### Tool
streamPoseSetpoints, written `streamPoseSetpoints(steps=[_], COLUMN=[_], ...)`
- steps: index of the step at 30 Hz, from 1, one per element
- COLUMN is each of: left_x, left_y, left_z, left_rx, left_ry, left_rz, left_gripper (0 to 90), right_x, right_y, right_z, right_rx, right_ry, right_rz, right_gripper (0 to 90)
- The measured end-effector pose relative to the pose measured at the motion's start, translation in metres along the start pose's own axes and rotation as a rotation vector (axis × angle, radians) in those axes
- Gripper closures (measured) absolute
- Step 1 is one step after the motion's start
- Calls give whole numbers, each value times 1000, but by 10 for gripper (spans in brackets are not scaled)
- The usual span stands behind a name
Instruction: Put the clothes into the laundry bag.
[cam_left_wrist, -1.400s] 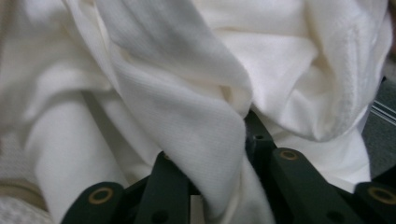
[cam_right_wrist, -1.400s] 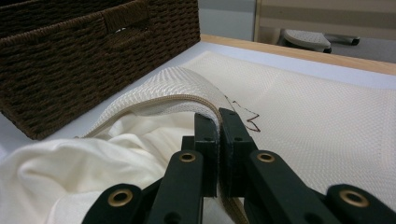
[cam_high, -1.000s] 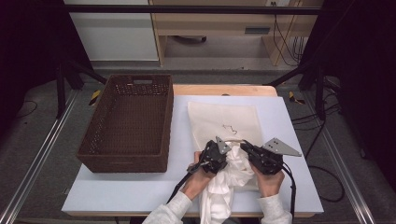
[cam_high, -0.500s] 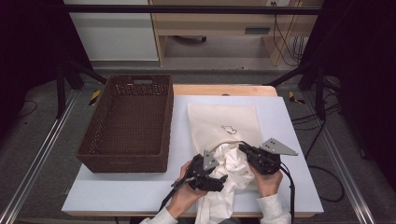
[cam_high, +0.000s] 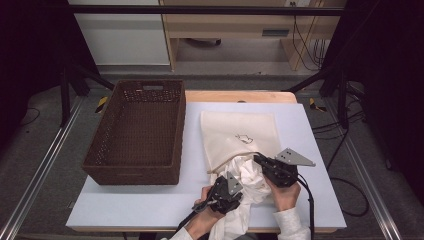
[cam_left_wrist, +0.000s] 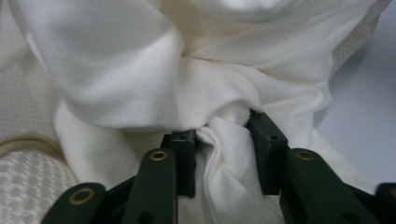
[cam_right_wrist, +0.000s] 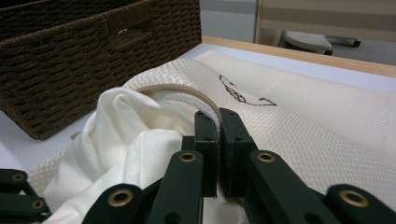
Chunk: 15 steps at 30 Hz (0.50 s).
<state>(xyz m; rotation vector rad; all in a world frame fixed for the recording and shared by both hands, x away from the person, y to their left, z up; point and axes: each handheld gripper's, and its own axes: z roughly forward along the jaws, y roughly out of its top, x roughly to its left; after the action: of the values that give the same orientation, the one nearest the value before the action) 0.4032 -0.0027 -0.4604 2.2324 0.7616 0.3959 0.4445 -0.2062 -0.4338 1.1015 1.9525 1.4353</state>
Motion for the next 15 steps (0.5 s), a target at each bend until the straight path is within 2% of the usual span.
streamPoseSetpoints(steps=[5,9,12,13,15], left_x=[8,11,12,16,22], left_y=[14,32,41,47,49], left_z=[-12,-21,-17,-5,9], left_rx=[-63,-119,-109,-79,-61], left_ry=[-42,-24,-4,25,41], left_rz=[-48,-47,-35,-20,-36], left_gripper=[705,733,733,733,731], right_x=[-2,-3,-2,-2,-2], right_y=[1,2,2,3,3], right_z=[-2,-4,-5,-6,-7], right_rx=[-5,-13,-17,-26,-28], right_ry=[-3,-3,-4,-9,-10], right_rz=[7,12,8,6,3], right_gripper=[873,872,873,873,872])
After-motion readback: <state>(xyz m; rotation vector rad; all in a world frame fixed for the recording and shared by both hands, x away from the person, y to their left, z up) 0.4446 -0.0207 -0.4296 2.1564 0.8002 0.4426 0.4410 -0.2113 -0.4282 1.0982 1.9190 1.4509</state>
